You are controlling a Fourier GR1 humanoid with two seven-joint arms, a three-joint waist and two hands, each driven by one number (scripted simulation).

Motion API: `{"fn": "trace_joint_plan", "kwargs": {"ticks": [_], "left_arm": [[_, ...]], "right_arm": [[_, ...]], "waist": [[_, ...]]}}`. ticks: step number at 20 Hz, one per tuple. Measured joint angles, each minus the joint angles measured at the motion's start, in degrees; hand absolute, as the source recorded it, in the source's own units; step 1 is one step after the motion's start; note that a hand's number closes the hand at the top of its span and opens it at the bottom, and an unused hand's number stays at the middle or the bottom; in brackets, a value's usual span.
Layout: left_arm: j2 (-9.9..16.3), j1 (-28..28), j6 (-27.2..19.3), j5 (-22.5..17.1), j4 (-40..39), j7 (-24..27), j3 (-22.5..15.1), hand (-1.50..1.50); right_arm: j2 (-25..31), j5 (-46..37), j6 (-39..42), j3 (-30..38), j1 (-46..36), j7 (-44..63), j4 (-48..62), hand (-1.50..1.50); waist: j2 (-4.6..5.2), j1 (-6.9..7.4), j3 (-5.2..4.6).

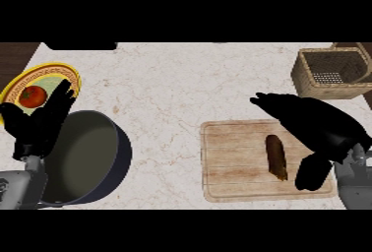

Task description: Pick the sweet potato from the cutting board and place it in the basket

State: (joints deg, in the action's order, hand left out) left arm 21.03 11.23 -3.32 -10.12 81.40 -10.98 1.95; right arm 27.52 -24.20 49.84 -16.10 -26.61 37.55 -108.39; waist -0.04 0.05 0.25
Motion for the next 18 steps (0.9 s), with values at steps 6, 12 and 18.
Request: {"fn": "trace_joint_plan", "kwargs": {"ticks": [6, 12, 18], "left_arm": [[-0.2, 0.7, 1.2, 0.2, -1.0, -0.3, 0.7, 0.0], [-0.8, 1.3, 1.7, 1.0, -1.5, -0.7, 1.5, 0.0], [-1.6, 1.1, 2.3, 2.3, -2.2, 0.8, 2.4, 0.0]], "right_arm": [[-2.1, -9.3, -12.4, -2.2, 5.1, -12.2, 7.7, -1.5], [-3.9, -17.1, -17.7, -5.3, 7.3, -17.1, 15.6, -1.5], [-3.3, -21.4, -17.8, -4.9, 7.8, -21.1, 21.3, -1.5]], "waist": [[0.06, 0.24, 0.0], [0.0, 0.17, -0.02], [-0.1, 0.06, 0.03]]}}
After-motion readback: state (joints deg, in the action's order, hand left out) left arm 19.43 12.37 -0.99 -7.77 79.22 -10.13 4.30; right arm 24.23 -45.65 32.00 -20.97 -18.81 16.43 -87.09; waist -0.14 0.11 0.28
